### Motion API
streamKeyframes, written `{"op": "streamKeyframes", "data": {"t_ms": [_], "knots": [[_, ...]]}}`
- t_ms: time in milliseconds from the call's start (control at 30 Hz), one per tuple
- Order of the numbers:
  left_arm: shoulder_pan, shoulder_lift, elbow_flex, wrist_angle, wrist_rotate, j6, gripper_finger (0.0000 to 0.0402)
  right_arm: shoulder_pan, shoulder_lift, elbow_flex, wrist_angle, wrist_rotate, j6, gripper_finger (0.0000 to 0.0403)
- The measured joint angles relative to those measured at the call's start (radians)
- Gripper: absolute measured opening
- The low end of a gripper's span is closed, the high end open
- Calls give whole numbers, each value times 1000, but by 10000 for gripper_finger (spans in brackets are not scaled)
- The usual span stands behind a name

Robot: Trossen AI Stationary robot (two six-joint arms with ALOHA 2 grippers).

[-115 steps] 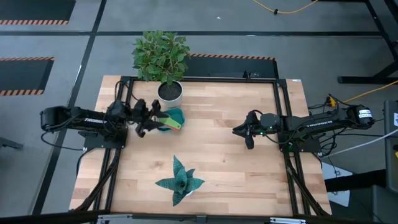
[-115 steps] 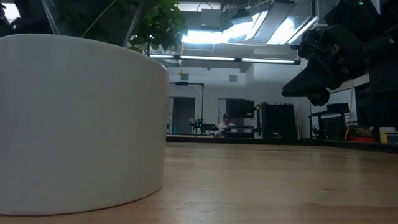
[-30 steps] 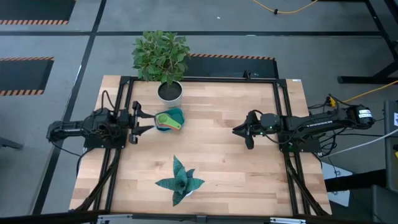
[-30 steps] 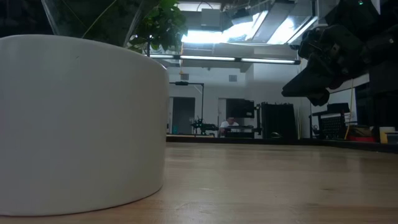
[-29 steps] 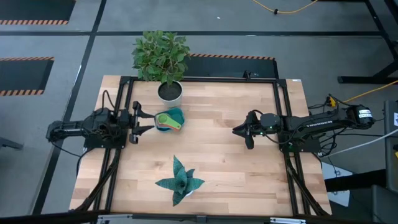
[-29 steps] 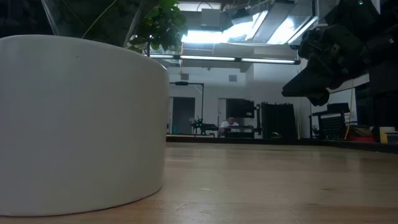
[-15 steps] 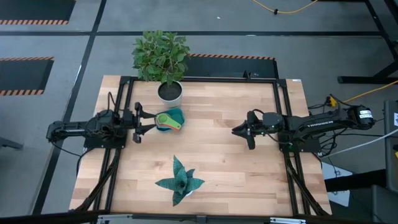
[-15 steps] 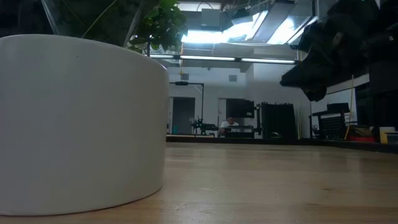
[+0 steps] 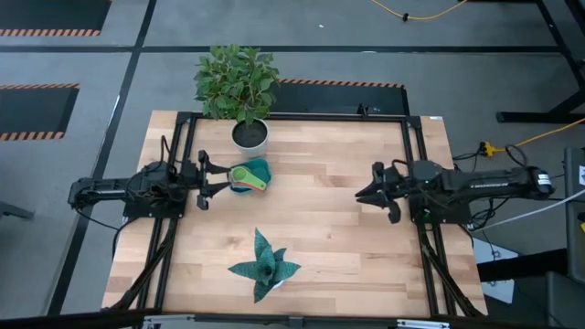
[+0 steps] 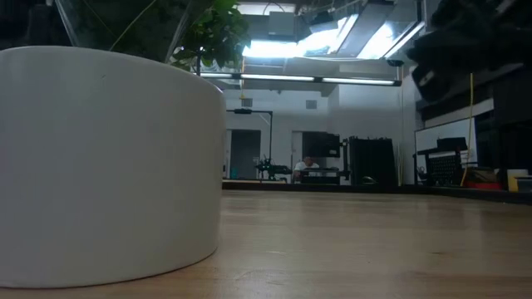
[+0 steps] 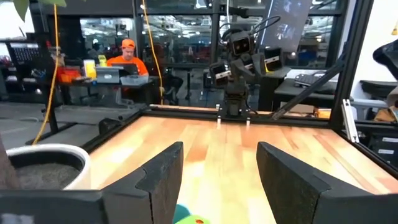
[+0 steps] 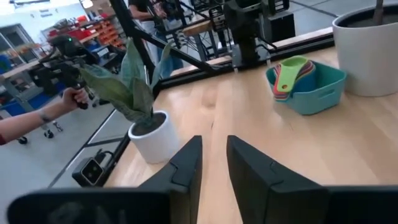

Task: Nest measuring cups in basket
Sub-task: Return to Home Position

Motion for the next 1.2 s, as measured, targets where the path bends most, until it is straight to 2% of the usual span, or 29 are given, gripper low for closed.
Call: {"op": "streamKeyframes", "data": {"t_ms": [300,667,933,1200], "knots": [[0,0,0,-7,0,-16,198,0,-211,0,-196,64,-70,80],[0,0,0,-23,0,-17,198,0,-359,0,-333,65,-124,80],[0,0,0,-23,0,-16,198,0,-427,0,-343,63,-191,80],[0,0,0,-23,0,-11,198,0,-435,-5,-330,61,-229,80]]}}
